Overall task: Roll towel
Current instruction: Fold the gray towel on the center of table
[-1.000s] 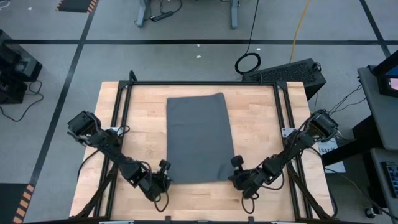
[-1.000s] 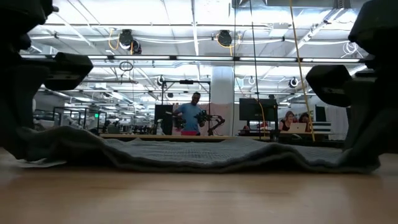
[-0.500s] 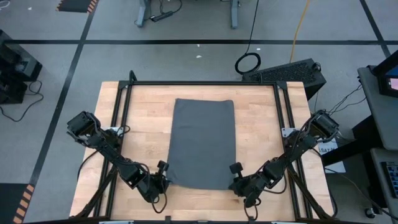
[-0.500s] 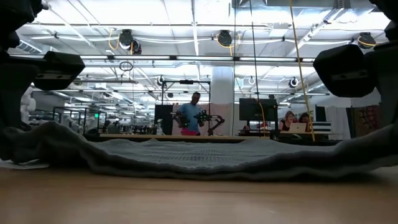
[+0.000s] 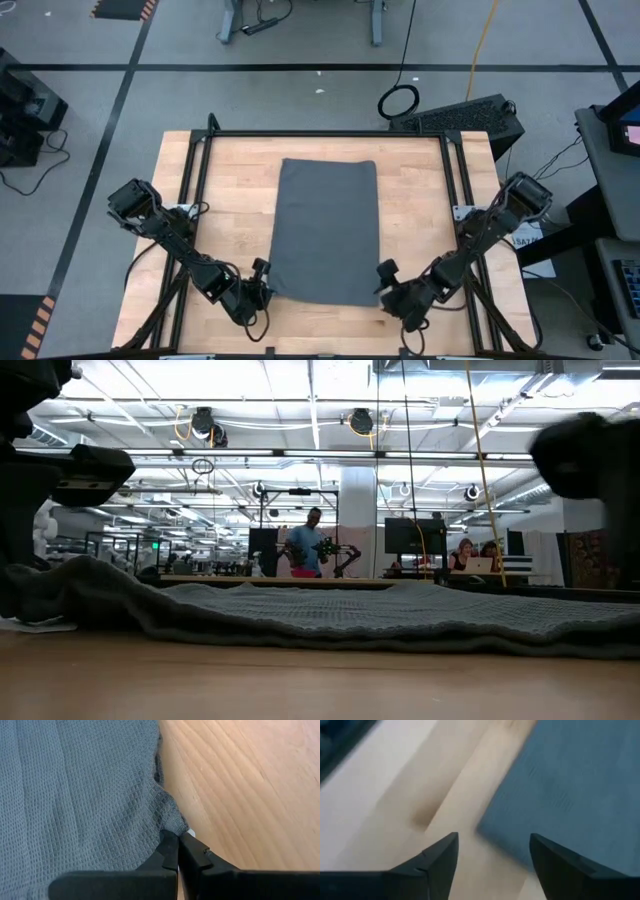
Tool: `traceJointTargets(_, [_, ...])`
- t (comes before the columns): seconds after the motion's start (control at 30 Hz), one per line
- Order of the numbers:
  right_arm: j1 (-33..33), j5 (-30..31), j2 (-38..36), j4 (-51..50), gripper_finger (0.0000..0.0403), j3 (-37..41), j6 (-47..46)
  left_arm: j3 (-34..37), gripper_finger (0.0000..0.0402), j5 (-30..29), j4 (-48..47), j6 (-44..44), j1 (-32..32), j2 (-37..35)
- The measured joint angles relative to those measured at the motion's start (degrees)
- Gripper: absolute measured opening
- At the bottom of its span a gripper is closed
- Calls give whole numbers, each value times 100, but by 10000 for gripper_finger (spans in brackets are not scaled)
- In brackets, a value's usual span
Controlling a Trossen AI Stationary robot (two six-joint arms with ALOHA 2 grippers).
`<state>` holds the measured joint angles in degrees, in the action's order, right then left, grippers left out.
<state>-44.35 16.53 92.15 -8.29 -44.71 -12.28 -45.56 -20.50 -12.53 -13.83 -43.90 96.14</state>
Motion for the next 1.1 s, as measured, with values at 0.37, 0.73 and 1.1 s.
traceJointTargets(0.37, [-440, 1171, 418, 149, 224, 5, 497, -2, 1, 13, 2, -54, 12, -9])
traceJointTargets(0.73, [-277, 1181, 909, 777, 216, -2, 834, -2, 1, -83, 11, -124, 46, -9])
traceJointTargets(1.1, [-220, 868, 978, 757, 80, -6, 447, -2, 1, -84, 11, -526, 37, -9])
